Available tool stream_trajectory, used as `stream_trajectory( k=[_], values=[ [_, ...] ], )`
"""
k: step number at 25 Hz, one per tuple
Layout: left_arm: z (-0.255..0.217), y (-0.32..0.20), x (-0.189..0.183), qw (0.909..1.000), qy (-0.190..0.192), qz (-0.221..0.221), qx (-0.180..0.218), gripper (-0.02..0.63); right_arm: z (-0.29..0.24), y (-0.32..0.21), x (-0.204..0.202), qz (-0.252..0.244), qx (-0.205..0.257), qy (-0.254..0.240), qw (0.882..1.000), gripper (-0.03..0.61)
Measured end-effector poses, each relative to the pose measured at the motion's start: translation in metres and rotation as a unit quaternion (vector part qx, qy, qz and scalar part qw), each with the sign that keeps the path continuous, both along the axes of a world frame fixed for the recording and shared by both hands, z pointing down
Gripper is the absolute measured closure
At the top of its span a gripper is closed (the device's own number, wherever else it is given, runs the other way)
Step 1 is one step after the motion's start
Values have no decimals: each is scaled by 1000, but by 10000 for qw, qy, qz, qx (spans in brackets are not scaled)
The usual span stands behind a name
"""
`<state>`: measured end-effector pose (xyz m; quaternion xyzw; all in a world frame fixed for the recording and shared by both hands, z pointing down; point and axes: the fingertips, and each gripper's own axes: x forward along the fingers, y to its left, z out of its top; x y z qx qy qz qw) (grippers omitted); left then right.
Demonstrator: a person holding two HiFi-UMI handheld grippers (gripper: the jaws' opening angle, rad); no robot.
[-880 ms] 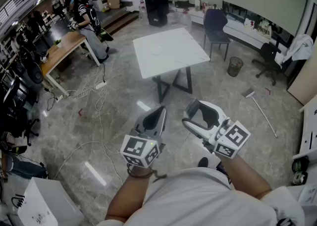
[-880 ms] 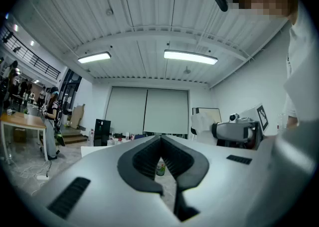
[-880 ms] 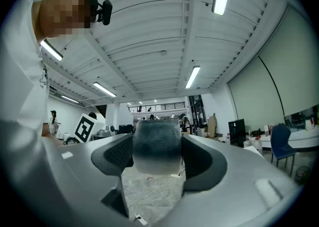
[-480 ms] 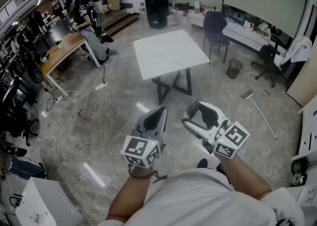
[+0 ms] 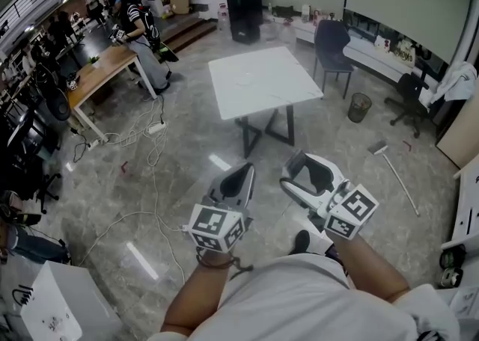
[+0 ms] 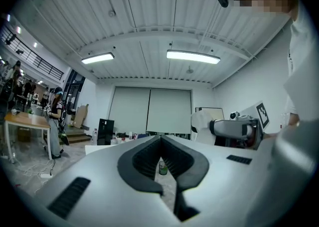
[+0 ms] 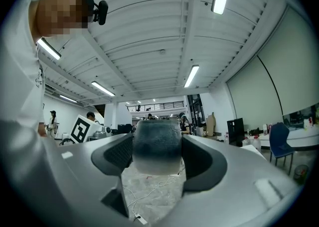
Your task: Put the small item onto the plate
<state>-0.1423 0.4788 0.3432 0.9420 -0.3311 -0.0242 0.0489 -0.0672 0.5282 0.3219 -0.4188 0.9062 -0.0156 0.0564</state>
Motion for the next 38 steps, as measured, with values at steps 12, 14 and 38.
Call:
stream_trajectory(
  k=[12, 14, 38],
  values=[
    [14, -46, -5, 9994, -121, -305, -80, 607, 13, -53, 6, -220, -105, -64, 9997, 281],
    [15, -62, 1, 9993, -146, -326, -106, 607, 13, -70, 11, -251, -111, -51, 9996, 281],
    [29, -339, 224, 9962, -366, -760, -212, 607, 29, -350, 239, -750, -383, -399, 9957, 281]
  ],
)
